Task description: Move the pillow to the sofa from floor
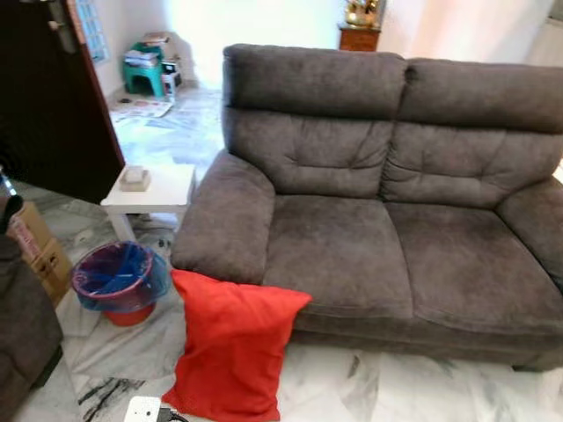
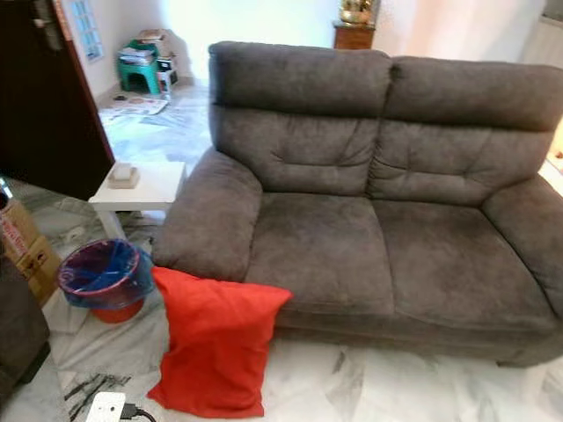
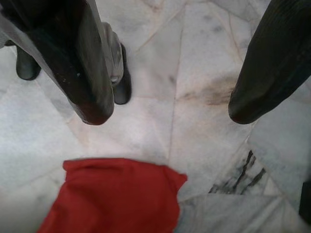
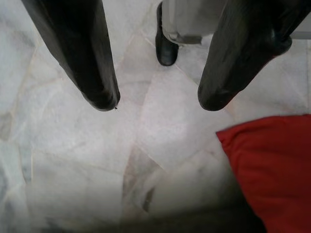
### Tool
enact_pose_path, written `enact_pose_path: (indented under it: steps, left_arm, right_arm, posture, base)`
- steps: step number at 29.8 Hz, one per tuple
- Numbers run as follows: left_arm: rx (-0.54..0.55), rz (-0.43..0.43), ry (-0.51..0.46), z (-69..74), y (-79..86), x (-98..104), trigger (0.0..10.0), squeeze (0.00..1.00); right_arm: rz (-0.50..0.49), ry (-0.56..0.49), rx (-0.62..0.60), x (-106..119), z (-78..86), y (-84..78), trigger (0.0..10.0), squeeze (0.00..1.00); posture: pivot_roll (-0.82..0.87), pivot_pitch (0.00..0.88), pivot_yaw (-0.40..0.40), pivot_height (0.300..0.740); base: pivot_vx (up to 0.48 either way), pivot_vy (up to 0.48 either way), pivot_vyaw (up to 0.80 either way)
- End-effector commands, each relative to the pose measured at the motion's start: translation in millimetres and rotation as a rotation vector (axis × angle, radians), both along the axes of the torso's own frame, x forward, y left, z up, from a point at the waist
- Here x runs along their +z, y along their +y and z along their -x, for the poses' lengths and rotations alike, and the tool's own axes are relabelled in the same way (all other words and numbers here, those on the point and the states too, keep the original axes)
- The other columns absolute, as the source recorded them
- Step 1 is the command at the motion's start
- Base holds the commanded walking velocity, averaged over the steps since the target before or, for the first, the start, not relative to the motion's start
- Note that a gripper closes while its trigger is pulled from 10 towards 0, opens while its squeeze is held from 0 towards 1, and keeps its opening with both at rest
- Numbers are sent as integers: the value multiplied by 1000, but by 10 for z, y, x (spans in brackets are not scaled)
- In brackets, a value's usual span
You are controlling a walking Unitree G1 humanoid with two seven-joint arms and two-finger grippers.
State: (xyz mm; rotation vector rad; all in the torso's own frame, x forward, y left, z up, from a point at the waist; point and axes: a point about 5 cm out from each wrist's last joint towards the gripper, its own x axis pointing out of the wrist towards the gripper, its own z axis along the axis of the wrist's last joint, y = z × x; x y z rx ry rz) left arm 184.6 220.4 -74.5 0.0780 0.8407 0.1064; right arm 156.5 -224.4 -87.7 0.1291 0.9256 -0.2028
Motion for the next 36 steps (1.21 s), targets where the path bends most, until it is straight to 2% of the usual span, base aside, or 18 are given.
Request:
enact_pose_path:
  steps: [1,4,36]
  left_arm:
    - [122,31,112,257,218,-86,10000,0]
    - [118,29,113,257,219,-86,10000,0]
    - [109,12,109,254,237,-78,10000,0]
  right_arm:
    - [-171,1,-74,-4,-180,371,10000,0]
    - [-172,2,-73,-4,-179,372,10000,0]
    - [-178,-6,-51,1,-192,395,10000,0]
  posture:
    - [157,91,34,740]
    - [157,92,34,740]
    - [159,91,41,740]
  base:
    - [0,480,0]
    - [0,480,0]
    - [0,0,0]
